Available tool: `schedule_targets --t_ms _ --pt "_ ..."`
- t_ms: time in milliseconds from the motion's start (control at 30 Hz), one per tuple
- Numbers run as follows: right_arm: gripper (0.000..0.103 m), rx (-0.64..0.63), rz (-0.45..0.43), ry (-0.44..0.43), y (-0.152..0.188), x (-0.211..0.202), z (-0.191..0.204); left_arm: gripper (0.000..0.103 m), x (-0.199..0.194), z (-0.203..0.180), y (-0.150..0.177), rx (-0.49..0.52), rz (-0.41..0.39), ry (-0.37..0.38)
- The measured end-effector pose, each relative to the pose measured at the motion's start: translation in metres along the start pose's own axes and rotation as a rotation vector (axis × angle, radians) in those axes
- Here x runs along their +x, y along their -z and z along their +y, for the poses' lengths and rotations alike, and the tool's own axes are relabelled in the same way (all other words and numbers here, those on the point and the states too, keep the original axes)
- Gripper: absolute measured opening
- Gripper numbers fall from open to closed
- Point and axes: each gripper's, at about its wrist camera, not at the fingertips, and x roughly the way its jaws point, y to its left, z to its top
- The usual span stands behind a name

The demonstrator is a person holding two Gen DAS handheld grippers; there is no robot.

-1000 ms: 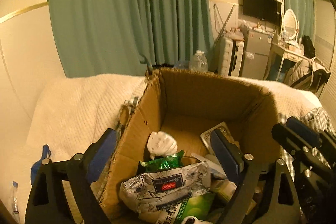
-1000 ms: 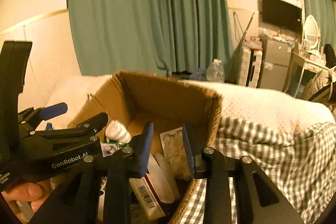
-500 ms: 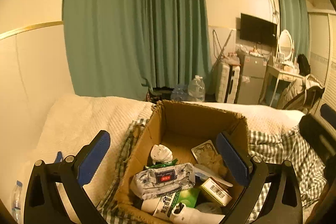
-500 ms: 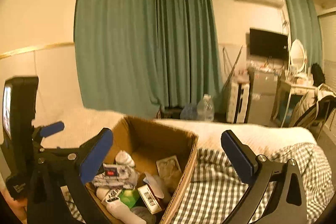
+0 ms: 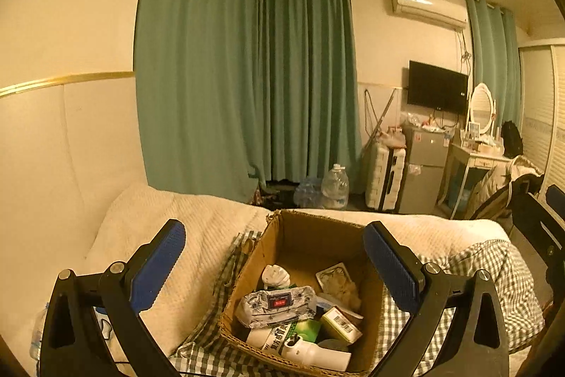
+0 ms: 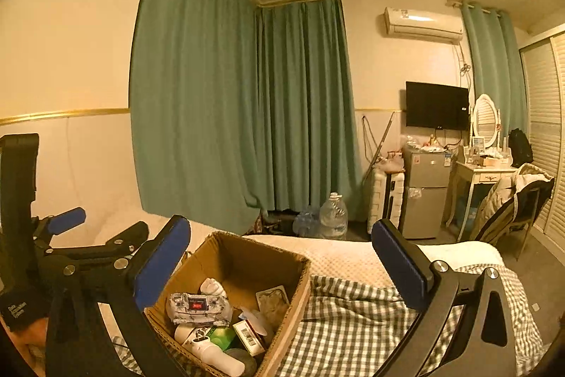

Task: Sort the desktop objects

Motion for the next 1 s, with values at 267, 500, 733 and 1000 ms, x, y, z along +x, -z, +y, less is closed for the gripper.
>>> schedule_targets --t_ms 267,500,733,1000 --pt "0.102 0.008 -0.035 0.042 -0.010 -0.039 -0.029 0.103 -0.027 -0.018 -0.004 -0.033 -0.046 0.018" --pt "0.102 0.018 -0.048 0.093 -0.014 -0.063 -0.064 0.103 -0.036 -0.050 -0.001 -0.011 -0.057 0.041" --pt "0.102 0.030 -0.038 0.140 -0.010 -0.078 -0.099 0.103 -0.042 -0.092 0.003 0.033 -0.062 0.087" --pt "0.102 0.067 -0.013 0.184 0.004 -0.082 -0.145 0.103 -0.036 -0.130 0.015 0.078 -0.039 0.114"
